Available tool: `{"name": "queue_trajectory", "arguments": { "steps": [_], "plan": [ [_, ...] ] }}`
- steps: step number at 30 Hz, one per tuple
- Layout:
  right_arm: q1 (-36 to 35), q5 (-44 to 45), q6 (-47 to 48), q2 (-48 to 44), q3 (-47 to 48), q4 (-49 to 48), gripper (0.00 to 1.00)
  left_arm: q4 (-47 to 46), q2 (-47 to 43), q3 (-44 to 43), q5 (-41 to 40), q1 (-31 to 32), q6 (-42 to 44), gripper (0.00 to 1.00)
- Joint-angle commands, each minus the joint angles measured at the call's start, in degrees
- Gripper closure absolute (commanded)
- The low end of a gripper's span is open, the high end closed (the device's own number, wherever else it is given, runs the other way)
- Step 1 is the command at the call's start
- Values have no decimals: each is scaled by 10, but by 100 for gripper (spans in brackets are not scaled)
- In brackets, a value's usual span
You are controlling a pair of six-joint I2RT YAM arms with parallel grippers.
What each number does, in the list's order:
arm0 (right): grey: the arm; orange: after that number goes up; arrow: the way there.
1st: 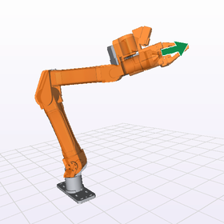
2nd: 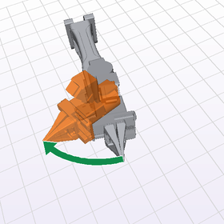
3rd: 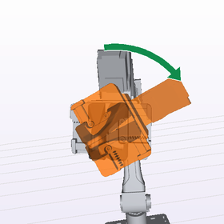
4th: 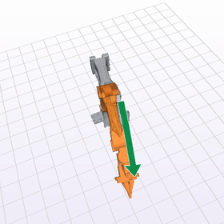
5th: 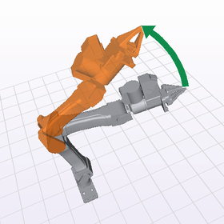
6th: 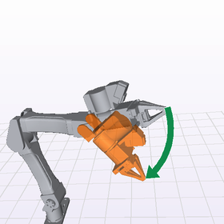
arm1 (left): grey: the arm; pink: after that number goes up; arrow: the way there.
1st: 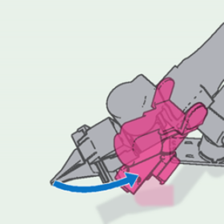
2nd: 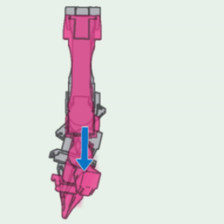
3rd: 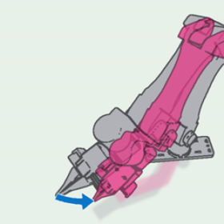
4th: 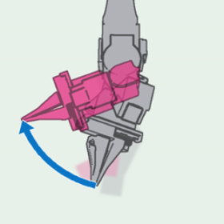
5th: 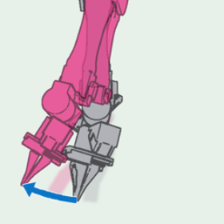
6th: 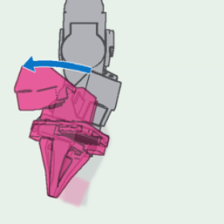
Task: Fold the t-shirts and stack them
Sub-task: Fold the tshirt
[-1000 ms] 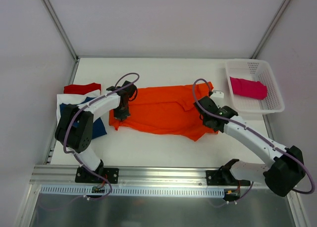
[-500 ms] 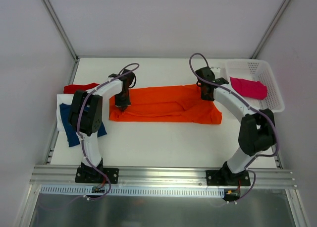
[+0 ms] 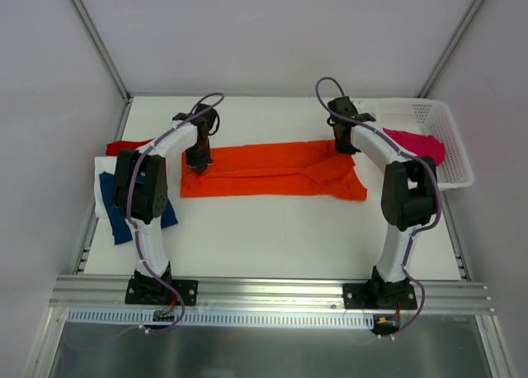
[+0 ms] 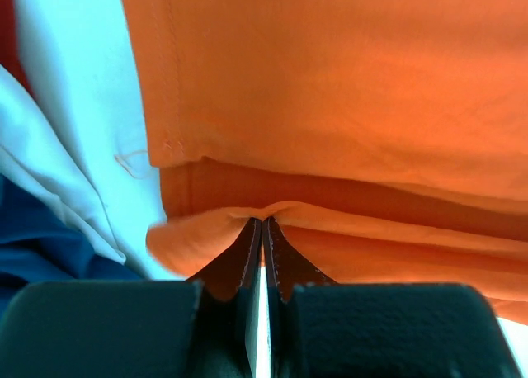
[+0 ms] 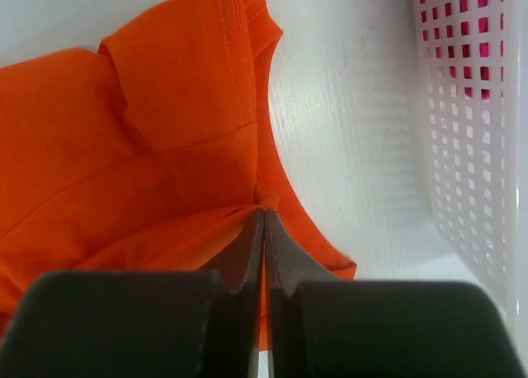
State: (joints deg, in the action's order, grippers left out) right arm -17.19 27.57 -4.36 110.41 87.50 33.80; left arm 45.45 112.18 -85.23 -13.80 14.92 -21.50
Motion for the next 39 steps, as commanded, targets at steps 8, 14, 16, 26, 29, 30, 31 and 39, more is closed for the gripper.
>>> {"name": "queue_trajectory", "arguments": {
  "steps": [8,14,16,26,29,30,31,39],
  "plan": [
    [14,-1,23,39,73,22,99,30,35,-70,-3,-20,25,100],
    [16,-18,16,46,77,-17,37,27,28,-91,-37,-21,21,1],
    [15,-30,23,17,47,-50,36,16,9,-95,-46,-19,24,1],
    [-17,-108,18,-179,-81,-99,75,-47,-126,6,-33,31,2,1],
    [-56,-101,8,-201,-123,-84,100,-48,-123,53,-54,70,-20,10],
    [-74,-102,2,-201,-137,-79,99,-48,-115,63,-58,85,-26,13],
    [-84,-103,-1,-199,-145,-74,99,-54,-110,79,-54,92,-33,22],
    [-128,-128,-32,-126,-175,-88,99,-76,-55,111,-25,107,-50,100]
  ]
}}
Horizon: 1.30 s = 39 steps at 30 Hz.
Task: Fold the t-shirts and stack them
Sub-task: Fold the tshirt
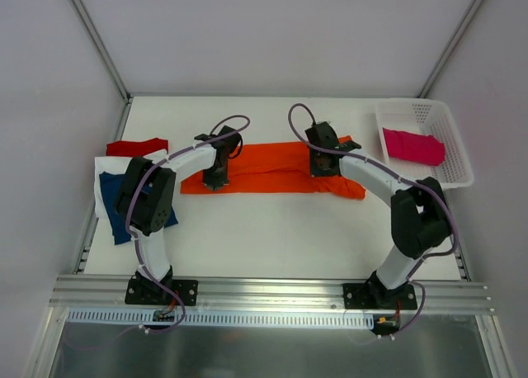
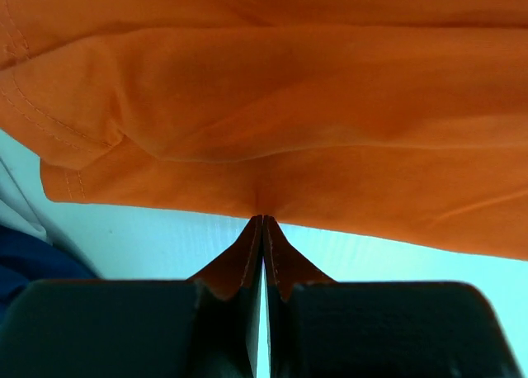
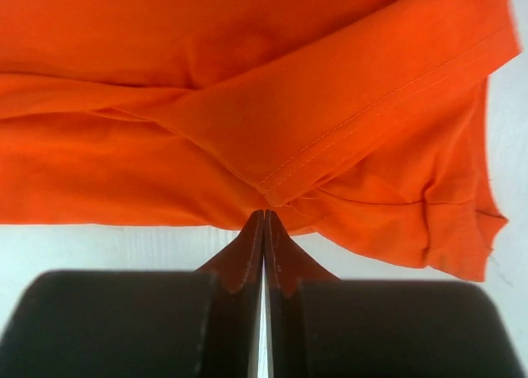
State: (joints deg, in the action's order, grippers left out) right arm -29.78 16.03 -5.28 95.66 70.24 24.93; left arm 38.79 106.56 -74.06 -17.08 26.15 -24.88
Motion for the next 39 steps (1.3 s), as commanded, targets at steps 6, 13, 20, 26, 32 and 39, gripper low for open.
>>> {"name": "queue_trajectory", "arguments": {
  "steps": [6,13,20,26,32,39],
  "plan": [
    [-5,-24,-31,60,10,3,100,-14,14,-6,-3,-5,-10,100],
    [-8,-13,-34,76,19,11,99,-15,35,-40,-23,-8,2,100],
    [-9,35,-30,81,39,31,99,-14,51,-56,-46,-22,5,100],
    [-9,56,-18,88,76,48,100,-13,54,-69,-52,-46,12,100],
    [-9,59,-10,126,125,63,99,-13,53,-78,-58,-60,23,100],
    [-9,54,-10,147,148,66,99,-13,60,-93,-74,-73,41,100]
  ]
}}
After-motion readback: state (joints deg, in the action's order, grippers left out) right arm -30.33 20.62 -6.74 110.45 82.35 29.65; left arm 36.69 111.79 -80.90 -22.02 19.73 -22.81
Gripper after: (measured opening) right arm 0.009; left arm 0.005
